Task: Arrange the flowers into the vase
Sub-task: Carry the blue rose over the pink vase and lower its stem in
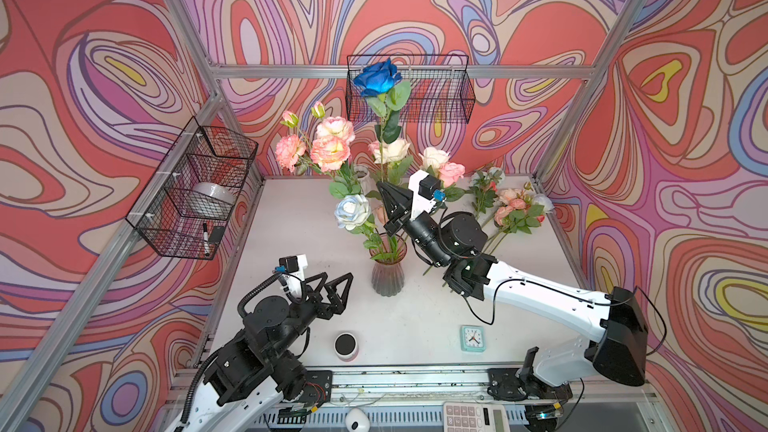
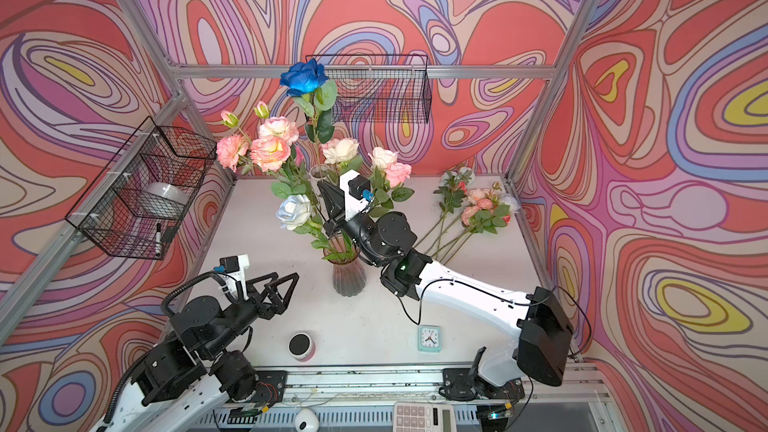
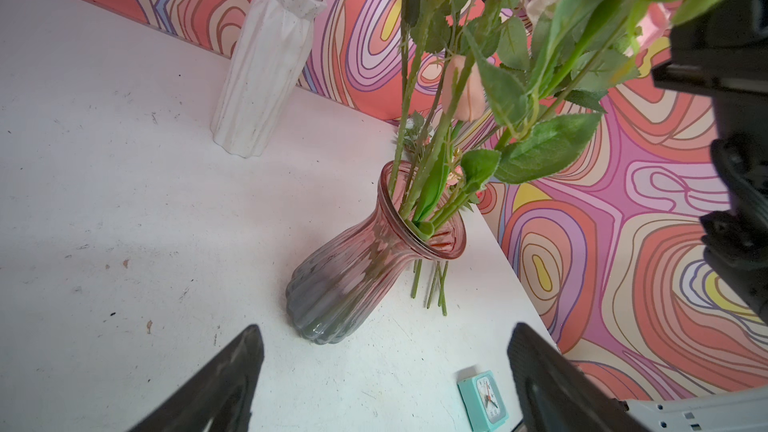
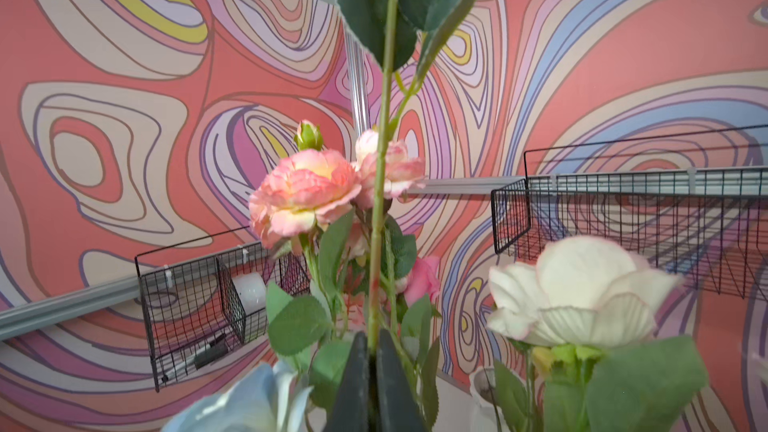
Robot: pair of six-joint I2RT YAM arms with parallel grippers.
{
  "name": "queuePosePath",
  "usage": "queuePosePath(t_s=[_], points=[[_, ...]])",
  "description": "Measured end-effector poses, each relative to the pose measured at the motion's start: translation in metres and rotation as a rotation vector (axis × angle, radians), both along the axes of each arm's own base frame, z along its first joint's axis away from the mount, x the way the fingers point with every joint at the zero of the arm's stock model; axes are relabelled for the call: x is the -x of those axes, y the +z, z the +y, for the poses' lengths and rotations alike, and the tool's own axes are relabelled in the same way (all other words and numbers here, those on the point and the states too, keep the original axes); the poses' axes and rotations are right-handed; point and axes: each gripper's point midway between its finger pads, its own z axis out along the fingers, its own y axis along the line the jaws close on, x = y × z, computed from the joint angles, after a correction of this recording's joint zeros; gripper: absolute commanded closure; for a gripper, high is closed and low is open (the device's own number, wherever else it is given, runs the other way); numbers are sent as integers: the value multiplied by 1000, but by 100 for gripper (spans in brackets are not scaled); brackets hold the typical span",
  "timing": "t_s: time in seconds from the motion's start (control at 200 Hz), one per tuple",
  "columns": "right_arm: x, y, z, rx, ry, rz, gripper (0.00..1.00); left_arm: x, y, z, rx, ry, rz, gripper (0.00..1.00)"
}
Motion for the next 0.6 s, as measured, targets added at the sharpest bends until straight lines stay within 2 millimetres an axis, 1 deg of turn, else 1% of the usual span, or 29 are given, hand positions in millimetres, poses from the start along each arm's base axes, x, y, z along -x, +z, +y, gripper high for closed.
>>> queuePosePath(t_s=[0.155,0.365,0.601], points=[[-3,-34,2,57,-9,47,100,1,1,1,3,0,-4,6],[1,-82,4,136,-1,122,100,0,0,0,2,0,-3,6],[8,-120,-3,171,-10,196,100,0,0,0,1,0,-1,6]])
